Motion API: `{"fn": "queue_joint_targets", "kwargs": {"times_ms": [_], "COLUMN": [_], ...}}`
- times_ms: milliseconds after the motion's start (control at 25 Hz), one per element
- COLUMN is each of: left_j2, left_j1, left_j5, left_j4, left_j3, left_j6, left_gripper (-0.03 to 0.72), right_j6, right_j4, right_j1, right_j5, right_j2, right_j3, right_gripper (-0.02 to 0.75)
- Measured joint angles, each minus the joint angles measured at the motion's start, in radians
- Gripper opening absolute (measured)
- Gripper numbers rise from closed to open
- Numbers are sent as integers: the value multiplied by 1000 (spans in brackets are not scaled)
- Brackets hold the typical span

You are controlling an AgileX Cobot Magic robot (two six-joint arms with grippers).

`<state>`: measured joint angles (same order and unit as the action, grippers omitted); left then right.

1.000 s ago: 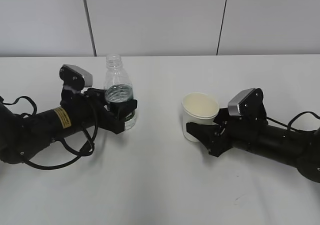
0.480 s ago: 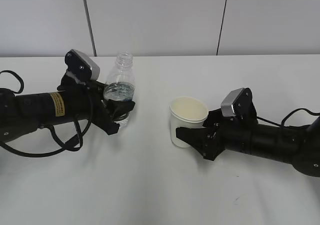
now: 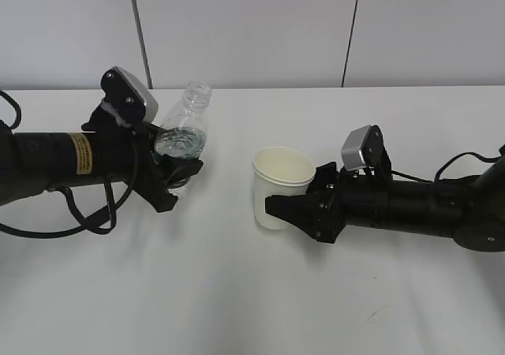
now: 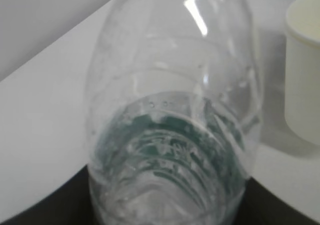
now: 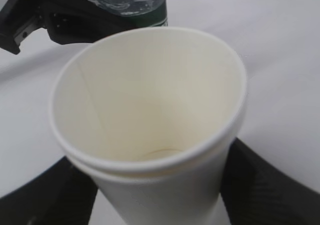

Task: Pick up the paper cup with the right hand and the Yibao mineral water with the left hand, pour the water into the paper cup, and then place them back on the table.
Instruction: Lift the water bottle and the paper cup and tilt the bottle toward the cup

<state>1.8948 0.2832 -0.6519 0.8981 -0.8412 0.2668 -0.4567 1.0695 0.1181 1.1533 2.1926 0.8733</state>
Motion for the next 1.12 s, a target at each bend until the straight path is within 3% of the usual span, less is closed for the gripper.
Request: {"fn": "queue_joint_targets", "kwargs": {"times_ms": [440,1120], "left_j2": [-88,-184], "left_j1": [3,17], "left_j5": [165,341], "left_j4": [56,148], "left_j3": [0,2], "left_j6": [-6,-7], "left_gripper": [380,378], "right_j6": [-122,-312], "right_j4": [111,222], "right_j1": [77,118], "right_j5": [-79,-153], "right_j2": [0,4], "right_j3": [97,227], "right_gripper": [542,542]}}
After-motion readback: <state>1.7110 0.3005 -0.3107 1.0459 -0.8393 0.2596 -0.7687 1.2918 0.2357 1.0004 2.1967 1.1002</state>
